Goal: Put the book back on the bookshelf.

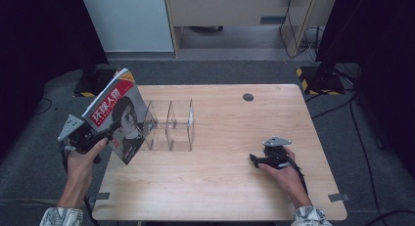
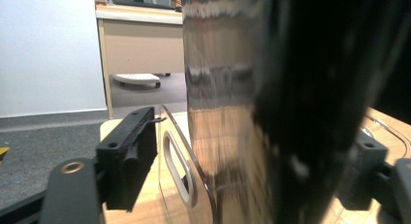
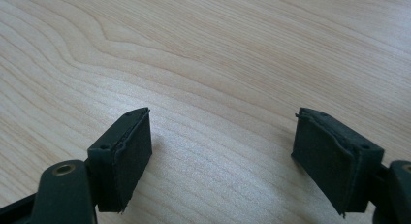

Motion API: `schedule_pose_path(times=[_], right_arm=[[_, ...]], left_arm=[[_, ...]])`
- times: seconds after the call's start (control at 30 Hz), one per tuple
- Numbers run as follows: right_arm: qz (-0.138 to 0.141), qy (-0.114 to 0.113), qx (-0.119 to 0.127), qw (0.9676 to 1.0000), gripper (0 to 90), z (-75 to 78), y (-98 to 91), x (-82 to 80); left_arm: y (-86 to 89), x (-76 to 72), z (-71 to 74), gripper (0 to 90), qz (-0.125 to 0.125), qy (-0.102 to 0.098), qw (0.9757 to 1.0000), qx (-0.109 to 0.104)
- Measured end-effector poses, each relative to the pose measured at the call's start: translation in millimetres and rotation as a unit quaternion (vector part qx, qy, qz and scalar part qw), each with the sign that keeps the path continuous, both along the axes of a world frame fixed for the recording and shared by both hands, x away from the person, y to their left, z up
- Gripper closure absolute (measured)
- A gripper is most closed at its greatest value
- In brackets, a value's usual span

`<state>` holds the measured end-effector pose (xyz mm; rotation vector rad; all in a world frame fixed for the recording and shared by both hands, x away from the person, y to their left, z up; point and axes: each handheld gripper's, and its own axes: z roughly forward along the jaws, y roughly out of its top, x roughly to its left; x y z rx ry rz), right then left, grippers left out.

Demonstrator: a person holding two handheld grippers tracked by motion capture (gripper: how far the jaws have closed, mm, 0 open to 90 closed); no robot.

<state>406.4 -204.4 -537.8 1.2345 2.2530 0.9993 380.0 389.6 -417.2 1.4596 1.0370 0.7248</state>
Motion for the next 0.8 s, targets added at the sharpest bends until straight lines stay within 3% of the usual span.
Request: schedule_pose_path(times=[0.33, 0.5, 0.8], right_arm=[[0.000, 0.001, 0.000, 1.0000, 21.3, 0.0, 0.3, -0.7], [0.000, 0.001, 0.000, 1.0000, 21.2, 0.0, 0.3, -0.8], [0.000, 0.001, 0.000, 1.0000, 21.2, 0.0, 0.4, -0.9]], left_arm=[[0.1, -7.3, -14.7, 8.8, -0.012, 0.017, 0.9998, 0.000], [5.0, -11.4, -14.5, 8.0, -0.007, 0.017, 0.9998, -0.003], [6.8, -19.0, -19.6, 7.9, -0.008, 0.029, 0.9995, 0.013]])
